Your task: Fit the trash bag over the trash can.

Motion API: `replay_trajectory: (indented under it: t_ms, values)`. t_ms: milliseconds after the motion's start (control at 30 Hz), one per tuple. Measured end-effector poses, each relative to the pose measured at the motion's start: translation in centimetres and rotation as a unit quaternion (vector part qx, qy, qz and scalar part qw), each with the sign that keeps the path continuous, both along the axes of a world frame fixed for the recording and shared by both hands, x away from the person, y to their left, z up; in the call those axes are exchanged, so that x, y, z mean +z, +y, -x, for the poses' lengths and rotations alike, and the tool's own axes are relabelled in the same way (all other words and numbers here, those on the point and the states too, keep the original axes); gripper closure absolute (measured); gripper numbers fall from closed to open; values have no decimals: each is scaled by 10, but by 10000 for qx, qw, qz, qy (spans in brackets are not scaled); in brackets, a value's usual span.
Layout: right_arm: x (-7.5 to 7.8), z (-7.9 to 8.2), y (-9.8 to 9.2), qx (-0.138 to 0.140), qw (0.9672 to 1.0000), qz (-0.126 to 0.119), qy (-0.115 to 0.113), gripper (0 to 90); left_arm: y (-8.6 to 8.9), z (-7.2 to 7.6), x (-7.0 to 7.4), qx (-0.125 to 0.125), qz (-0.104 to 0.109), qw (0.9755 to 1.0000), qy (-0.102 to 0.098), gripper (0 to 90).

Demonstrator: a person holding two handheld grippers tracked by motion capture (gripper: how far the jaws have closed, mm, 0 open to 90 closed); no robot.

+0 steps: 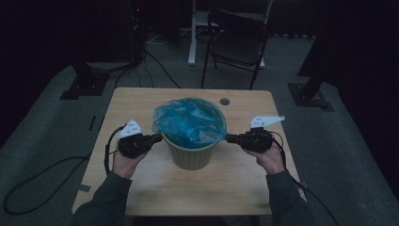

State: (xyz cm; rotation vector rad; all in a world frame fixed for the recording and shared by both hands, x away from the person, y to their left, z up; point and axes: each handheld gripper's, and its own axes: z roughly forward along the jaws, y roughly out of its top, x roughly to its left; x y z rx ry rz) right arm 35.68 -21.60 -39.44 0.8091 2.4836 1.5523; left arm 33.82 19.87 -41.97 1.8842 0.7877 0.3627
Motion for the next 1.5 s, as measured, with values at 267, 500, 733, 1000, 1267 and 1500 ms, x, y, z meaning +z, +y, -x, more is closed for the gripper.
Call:
replay_trajectory:
  t_ms: [267,500,733,1000,1267,1500]
  values:
    - [-8,0,11,129,9998,89,89,899,-4,3,-2,-28,-28,10000,9,887]
    - [-11,-3,21,-15,9989,455,-90,899,-14,-2,-13,-35,-199,9998,86,888]
    - [-16,-7,22,-136,9975,677,-121,899,-17,-11,-23,1,-329,9991,274,885]
    - [-15,-4,11,-175,9985,503,-149,769,-5,-7,-19,132,-178,9996,176,790]
    - [-2,3,-3,-178,9992,254,-270,664,14,6,-8,240,48,9997,-40,621]
    - [6,4,-3,-183,9993,38,-315,604,19,9,6,125,450,9983,-354,550]
